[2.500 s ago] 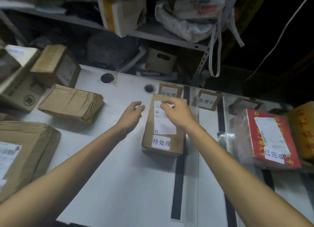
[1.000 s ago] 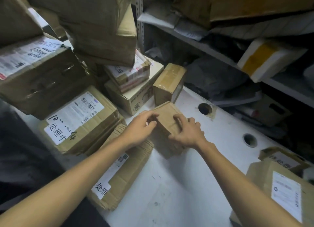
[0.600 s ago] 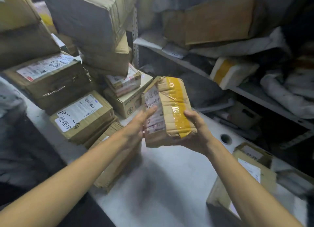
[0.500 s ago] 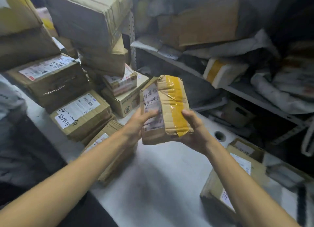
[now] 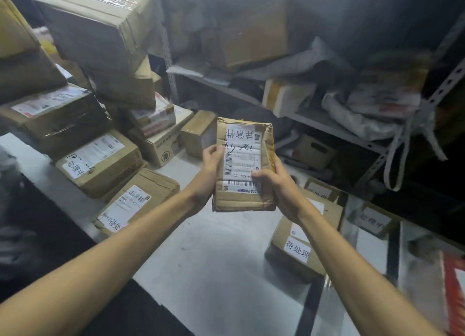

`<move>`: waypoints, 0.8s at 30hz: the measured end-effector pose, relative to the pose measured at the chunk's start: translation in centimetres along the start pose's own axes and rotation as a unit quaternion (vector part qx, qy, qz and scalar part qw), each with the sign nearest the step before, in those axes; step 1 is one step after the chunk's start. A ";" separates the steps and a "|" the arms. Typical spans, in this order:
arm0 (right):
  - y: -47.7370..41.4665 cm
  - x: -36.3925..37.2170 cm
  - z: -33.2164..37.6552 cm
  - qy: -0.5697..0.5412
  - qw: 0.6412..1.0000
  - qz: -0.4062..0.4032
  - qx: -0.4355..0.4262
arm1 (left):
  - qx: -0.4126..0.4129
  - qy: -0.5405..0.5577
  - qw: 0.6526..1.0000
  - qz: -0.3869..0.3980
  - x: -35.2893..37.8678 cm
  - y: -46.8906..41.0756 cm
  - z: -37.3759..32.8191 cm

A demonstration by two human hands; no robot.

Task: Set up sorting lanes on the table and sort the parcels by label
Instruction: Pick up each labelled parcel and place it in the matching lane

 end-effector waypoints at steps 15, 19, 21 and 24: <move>5.3 -3.0 -1.4 0.088 0.978 -0.179 0.058 | -0.014 -0.134 0.981 0.141 2.8 2.1 0.7; 6.9 -3.0 -0.5 0.188 0.959 -0.210 0.017 | -0.073 -0.073 0.982 0.159 2.6 3.0 1.3; 7.6 -3.0 0.6 0.249 0.941 -0.228 -0.007 | -0.133 -0.007 0.978 0.158 2.4 3.3 1.5; 8.6 -2.9 2.3 0.368 0.904 -0.212 -0.045 | -0.230 0.001 0.949 0.217 2.0 3.7 2.0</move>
Point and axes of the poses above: each hand's wrist, its own y-axis away from the middle knuckle, its own x-axis out of the palm, z = x × y, the point moved 4 cm from there along -y, towards the middle knuckle, and after that the axes turned 3 degrees about y, right-handed, at the moved point
